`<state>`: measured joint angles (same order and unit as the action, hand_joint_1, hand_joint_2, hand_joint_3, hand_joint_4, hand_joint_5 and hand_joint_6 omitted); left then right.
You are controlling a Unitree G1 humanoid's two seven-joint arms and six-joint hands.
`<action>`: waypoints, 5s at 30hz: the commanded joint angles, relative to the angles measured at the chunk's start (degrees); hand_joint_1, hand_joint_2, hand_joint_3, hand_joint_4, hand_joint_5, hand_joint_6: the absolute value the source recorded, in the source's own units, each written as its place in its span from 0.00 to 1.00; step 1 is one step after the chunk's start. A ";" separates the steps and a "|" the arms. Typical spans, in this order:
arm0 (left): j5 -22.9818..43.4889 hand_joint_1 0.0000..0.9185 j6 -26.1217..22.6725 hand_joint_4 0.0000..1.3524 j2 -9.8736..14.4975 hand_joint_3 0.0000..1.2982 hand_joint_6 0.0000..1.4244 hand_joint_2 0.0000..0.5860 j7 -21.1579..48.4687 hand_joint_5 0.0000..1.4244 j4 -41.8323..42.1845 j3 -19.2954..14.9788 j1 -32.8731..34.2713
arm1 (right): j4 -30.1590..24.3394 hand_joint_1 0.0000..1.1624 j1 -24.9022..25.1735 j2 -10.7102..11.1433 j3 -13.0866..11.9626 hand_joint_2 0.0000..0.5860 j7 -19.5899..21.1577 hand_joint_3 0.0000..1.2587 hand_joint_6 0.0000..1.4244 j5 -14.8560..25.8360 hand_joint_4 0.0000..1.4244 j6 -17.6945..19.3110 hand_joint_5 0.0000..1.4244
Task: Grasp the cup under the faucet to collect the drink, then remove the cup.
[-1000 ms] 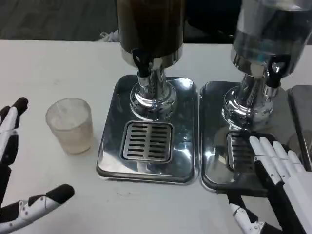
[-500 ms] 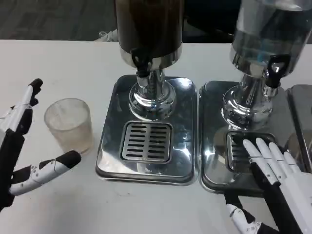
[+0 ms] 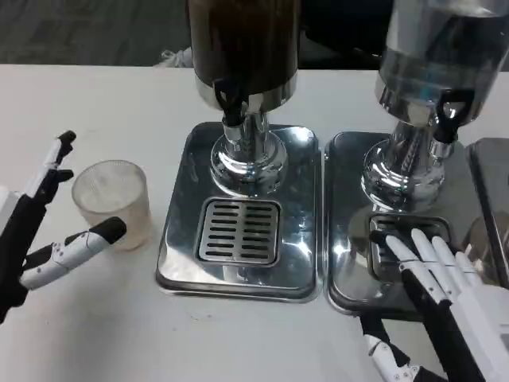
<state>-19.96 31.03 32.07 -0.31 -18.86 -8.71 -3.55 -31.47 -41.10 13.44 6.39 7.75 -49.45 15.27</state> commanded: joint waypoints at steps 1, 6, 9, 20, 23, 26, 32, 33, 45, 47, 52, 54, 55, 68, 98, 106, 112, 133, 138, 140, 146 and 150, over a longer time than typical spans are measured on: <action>1.86 0.02 -0.60 0.00 1.50 0.00 0.09 0.00 2.48 0.10 -3.20 1.02 2.86 | 0.52 0.33 0.02 -0.30 0.17 0.83 0.77 0.11 0.00 0.54 0.01 -0.27 0.00; 2.67 0.02 -1.42 0.00 2.33 0.00 0.08 0.00 5.76 0.10 -6.71 2.73 5.62 | 0.72 0.34 0.17 -0.26 0.19 0.83 0.94 0.11 0.00 1.00 0.01 0.04 0.00; 2.88 0.02 -1.46 0.00 2.59 0.00 0.07 0.00 7.24 0.09 -9.15 3.80 7.28 | 0.73 0.34 0.03 -0.20 0.16 0.83 1.12 0.12 0.00 1.28 0.02 0.27 0.00; 2.89 0.00 -0.75 0.00 4.17 0.00 0.06 0.00 10.07 0.09 -16.28 7.96 12.24 | 0.48 0.35 -0.32 0.10 0.34 0.83 1.57 0.12 0.00 1.95 0.02 0.55 0.00; 3.06 0.00 -0.41 0.00 4.55 0.00 0.06 0.00 10.45 0.09 -17.35 8.69 12.80 | 0.46 0.35 -0.44 0.14 0.33 0.83 1.70 0.12 0.00 2.08 0.03 0.64 0.00; 3.21 0.00 0.31 0.00 5.00 0.00 0.06 0.00 11.10 0.09 -18.41 9.16 13.25 | 0.53 0.35 -0.52 0.11 0.35 0.83 1.91 0.13 0.01 2.37 0.03 0.80 0.00; 2.30 0.00 -0.14 0.00 5.53 0.00 0.05 0.00 9.62 0.09 -20.28 9.70 14.11 | 0.88 0.35 0.00 0.00 0.55 0.83 2.01 0.13 0.02 2.87 0.03 0.79 0.00; 2.14 0.00 -0.29 0.00 5.57 0.00 0.05 0.00 9.38 0.09 -20.52 9.91 14.29 | 0.98 0.35 0.14 -0.02 0.57 0.83 2.02 0.13 0.02 2.97 0.03 0.76 0.00; 0.04 0.00 -0.51 0.00 2.77 0.00 0.09 0.00 4.76 0.14 -21.83 12.45 15.78 | 1.66 0.35 0.48 -0.31 0.46 0.83 2.29 0.13 0.03 3.66 0.04 0.34 0.00; -0.41 0.01 -1.09 0.00 2.05 0.00 0.14 0.00 3.72 0.17 -21.51 13.11 15.73 | 1.60 0.36 0.34 -0.33 0.32 0.83 2.40 0.14 0.03 3.70 0.04 0.31 0.00; -0.10 0.04 -2.40 0.02 0.30 0.00 0.23 0.00 2.00 0.21 -20.95 13.77 15.26 | 1.27 0.37 -0.13 -0.35 0.26 0.83 2.56 0.14 0.03 3.64 0.04 0.19 0.00; -0.27 0.04 -2.79 0.03 -0.36 0.00 0.24 0.00 0.82 0.23 -20.24 13.82 14.71 | 1.17 0.37 -0.30 -0.34 0.22 0.83 2.60 0.14 0.03 3.65 0.04 0.19 0.00; -0.36 0.04 -3.06 0.04 -0.62 0.00 0.26 0.00 0.17 0.23 -19.89 13.83 14.45 | 1.12 0.37 -0.33 -0.37 0.25 0.83 2.60 0.14 0.03 3.61 0.04 0.15 0.00; -4.45 0.04 -6.72 0.12 -1.22 0.00 0.57 0.00 -5.23 0.37 -15.04 15.08 11.95 | 1.02 0.46 -0.12 -0.61 0.29 0.86 2.56 0.19 0.03 3.19 0.06 -0.14 0.03; -9.85 0.25 -9.47 0.11 -0.14 0.00 0.74 0.05 -11.41 0.39 -16.07 18.47 12.10 | -0.37 0.45 -1.82 -1.43 -0.89 0.89 2.14 0.21 0.03 4.19 0.08 -0.07 0.04; -11.24 0.38 -9.86 0.13 -0.03 0.00 0.82 0.08 -13.33 0.44 -17.34 19.82 12.86 | -0.46 0.45 -1.98 -1.65 -1.12 0.89 2.13 0.22 0.03 4.43 0.09 -0.13 0.04; -11.74 0.46 -9.95 0.21 -0.15 0.03 0.90 0.09 -14.80 0.51 -18.13 20.36 13.21 | -0.50 0.45 -1.88 -1.57 -1.40 0.90 2.04 0.22 0.03 4.70 0.09 -0.05 0.04; -14.79 0.72 -8.95 0.50 -0.75 0.45 1.00 0.00 -27.42 0.71 -18.97 20.46 12.94 | -0.57 0.46 -1.70 -2.24 -0.57 0.89 2.46 0.22 0.03 4.22 0.10 0.02 0.04; -14.80 0.73 -7.45 0.55 -0.08 0.50 1.00 0.00 -29.96 0.74 -19.34 20.00 12.80 | -0.46 0.46 -1.25 -2.82 0.07 0.89 2.58 0.22 0.03 3.56 0.10 -0.35 0.04; -14.90 0.73 -7.05 0.58 0.23 0.52 1.00 0.00 -30.97 0.76 -18.68 19.66 12.50 | -0.32 0.46 -1.38 -2.96 0.23 0.90 2.65 0.22 0.03 3.43 0.10 -0.27 0.04; -14.82 0.75 -6.76 0.60 1.29 0.54 1.00 0.00 -32.88 0.76 -15.58 17.74 11.31 | 0.34 0.45 -1.06 -3.07 0.65 0.89 2.79 0.23 0.03 3.61 0.10 -0.08 0.04; -14.42 0.75 -6.50 0.61 2.03 0.55 1.00 0.00 -32.88 0.76 -13.19 15.87 10.41 | 0.46 0.45 -1.25 -3.11 0.94 0.89 2.94 0.23 0.03 3.66 0.10 -0.08 0.04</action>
<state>-34.44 23.37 32.92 -31.60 -34.34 8.79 7.26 -31.39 -42.27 10.44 7.27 9.94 -45.77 15.32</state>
